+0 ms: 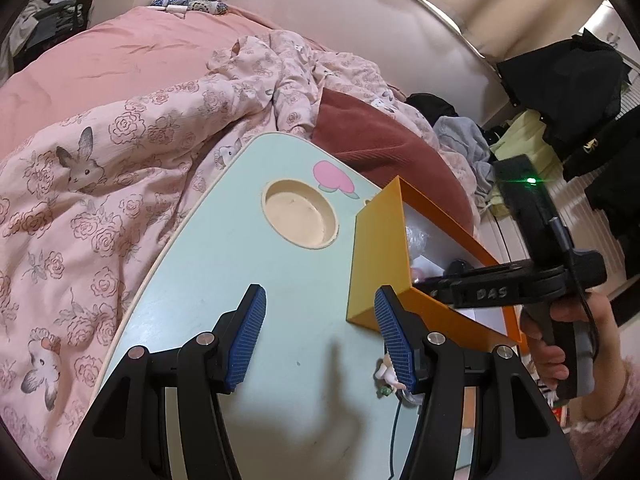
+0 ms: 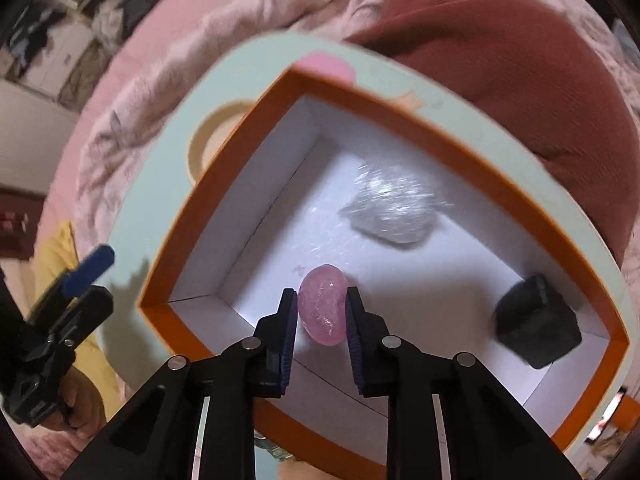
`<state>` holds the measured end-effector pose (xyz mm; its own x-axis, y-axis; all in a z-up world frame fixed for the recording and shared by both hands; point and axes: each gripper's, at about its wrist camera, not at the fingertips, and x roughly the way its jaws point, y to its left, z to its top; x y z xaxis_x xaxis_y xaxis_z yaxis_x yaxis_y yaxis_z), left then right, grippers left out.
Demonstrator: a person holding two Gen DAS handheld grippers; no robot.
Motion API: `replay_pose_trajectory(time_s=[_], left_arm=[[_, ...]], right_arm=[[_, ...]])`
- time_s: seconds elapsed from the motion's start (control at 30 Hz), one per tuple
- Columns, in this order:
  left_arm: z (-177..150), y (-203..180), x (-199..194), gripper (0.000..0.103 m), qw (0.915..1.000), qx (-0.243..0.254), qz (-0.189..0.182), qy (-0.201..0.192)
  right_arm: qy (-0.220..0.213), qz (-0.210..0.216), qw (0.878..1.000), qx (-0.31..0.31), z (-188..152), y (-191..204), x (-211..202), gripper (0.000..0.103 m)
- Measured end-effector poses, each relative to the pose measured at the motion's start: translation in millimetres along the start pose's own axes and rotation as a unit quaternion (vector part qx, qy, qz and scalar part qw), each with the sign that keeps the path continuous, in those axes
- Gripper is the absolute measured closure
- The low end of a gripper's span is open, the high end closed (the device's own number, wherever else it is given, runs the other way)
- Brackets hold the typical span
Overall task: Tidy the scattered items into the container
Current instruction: 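Lift the pink heart out and set it on the table, open right tool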
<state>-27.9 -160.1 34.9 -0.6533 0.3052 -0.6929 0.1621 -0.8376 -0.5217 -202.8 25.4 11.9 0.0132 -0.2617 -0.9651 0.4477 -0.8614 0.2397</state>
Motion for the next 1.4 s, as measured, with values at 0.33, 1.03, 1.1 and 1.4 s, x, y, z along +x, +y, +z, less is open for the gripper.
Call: replay_pose_trajectory(time_s=[0.33, 1.03, 1.1, 1.4], left_arm=[[-12.0, -17.2, -3.0, 0.045, 0.9991, 0.038, -0.010, 0.016], [-100.4, -79.7, 2.8, 0.045, 0.9799, 0.177, 0.037, 0.086], [-106.2, -82.8, 3.1, 0.045, 0.9797, 0.178, 0.038, 0.085], [-126.9, -101.7, 14.2, 0.034, 0.9624, 0.249, 0.098, 0.048]], right_arm=[[-0.143, 0.108, 0.983, 0.035, -113.4, -32.0, -95.6, 0.082], [-0.273, 0.027, 0.944, 0.186, -272.2, -40.6, -46.9, 0.035], [-0.264, -0.020, 0.950, 0.164, -273.6, -22.7, -39.8, 0.034], [-0.259, -0.149, 0.949, 0.101, -282.3, 0.2, -18.8, 0.027]])
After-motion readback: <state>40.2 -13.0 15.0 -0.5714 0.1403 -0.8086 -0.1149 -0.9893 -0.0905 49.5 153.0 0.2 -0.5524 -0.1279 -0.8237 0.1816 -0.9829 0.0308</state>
